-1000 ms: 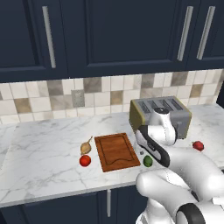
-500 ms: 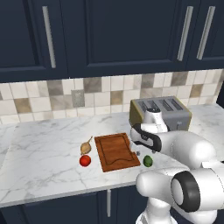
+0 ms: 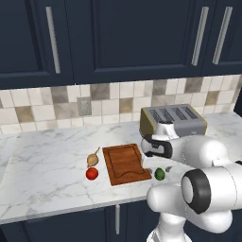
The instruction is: Place the avocado, onion, tomato, and bell pepper on the cutting board.
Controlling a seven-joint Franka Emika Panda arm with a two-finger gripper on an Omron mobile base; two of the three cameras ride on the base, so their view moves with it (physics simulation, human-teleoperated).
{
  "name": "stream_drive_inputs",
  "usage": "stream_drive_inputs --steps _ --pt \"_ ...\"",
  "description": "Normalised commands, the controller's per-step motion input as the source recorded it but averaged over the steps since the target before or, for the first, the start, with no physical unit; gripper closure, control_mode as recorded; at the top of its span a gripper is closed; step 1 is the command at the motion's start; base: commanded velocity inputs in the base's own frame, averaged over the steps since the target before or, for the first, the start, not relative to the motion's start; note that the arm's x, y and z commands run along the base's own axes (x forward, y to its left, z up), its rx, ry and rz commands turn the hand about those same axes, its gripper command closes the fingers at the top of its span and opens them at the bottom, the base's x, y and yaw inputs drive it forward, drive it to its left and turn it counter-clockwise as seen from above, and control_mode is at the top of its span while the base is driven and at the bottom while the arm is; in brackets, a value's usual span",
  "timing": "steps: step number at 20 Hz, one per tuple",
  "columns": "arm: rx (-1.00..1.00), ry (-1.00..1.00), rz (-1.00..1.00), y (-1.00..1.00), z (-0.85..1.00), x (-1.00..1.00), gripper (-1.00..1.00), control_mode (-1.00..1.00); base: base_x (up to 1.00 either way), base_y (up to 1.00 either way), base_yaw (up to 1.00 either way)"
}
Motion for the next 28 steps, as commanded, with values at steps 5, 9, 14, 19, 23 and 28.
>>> stream_drive_inputs --steps 5,9,14,19,23,28 --pt "0.0 0.0 0.0 0.01 0.0 -0.13 -1.0 -1.0 0.0 0.0 0.0" --pt "0.0 0.0 0.0 0.03 0.0 -0.11 1.0 -1.0 0.0 0.0 0.0" --pt "0.0 0.0 0.0 0.0 0.02 0.0 1.0 -1.0 0.0 0.0 0.0" --pt "0.03 -0.04 -0.05 0.06 0.6 0.0 1.0 -1.0 0.0 0.0 0.0" --pt "0.02 -0.18 -0.09 0.28 0.69 0.01 1.0 -1.0 0.0 0.0 0.0" --pt "0.0 -0.23 -0.1 0.82 0.09 0.31 1.0 -1.0 0.0 0.0 0.0"
